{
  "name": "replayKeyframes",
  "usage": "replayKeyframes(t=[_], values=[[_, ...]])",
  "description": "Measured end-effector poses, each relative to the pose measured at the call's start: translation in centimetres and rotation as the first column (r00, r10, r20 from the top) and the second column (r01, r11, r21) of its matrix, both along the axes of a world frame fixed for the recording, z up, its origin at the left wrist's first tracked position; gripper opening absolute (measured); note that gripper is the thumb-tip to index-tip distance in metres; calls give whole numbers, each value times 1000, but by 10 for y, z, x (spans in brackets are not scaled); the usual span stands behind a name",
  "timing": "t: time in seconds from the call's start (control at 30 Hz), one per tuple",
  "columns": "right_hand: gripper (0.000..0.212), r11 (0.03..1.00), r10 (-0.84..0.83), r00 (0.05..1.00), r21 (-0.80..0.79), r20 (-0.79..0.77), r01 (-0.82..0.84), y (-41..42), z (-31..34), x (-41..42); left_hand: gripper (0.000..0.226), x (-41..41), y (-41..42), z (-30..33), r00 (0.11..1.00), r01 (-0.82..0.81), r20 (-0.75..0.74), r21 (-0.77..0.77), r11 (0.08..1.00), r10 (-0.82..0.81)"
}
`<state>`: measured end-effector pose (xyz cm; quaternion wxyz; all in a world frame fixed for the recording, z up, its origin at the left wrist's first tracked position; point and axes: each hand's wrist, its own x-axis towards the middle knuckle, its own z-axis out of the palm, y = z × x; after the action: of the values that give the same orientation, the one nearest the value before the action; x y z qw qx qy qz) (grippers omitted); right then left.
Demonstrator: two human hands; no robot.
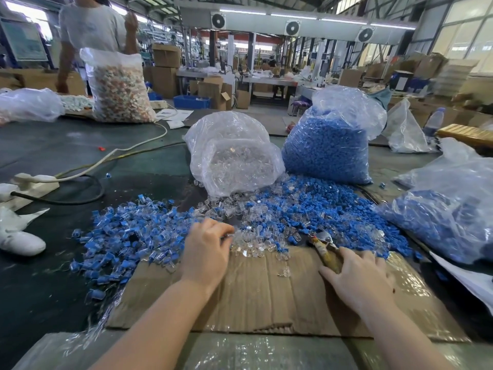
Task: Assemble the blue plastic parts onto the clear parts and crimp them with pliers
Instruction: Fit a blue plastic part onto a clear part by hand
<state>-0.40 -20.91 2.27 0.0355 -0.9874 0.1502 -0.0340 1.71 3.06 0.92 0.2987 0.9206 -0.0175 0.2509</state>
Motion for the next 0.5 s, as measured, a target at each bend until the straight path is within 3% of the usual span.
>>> replayKeyframes(t=[0.1,0.2,0.33,0.5], values=[[51,996,77,986,-50,145,-71,10,2,-1,21,-7,-33,-2,957,275,-68,-78,958,-281],[41,981,189,955,10,230,-196,23,-1,4,35,-10,-57,-8,907,387,-168,-26,922,-385],[30,958,241,932,88,270,-273,39,-9,11,34,-13,-65,-17,910,372,-192,-19,928,-368],[25,959,208,935,130,287,-253,52,-19,21,16,-12,-57,-18,966,211,-92,-251,945,-240]])
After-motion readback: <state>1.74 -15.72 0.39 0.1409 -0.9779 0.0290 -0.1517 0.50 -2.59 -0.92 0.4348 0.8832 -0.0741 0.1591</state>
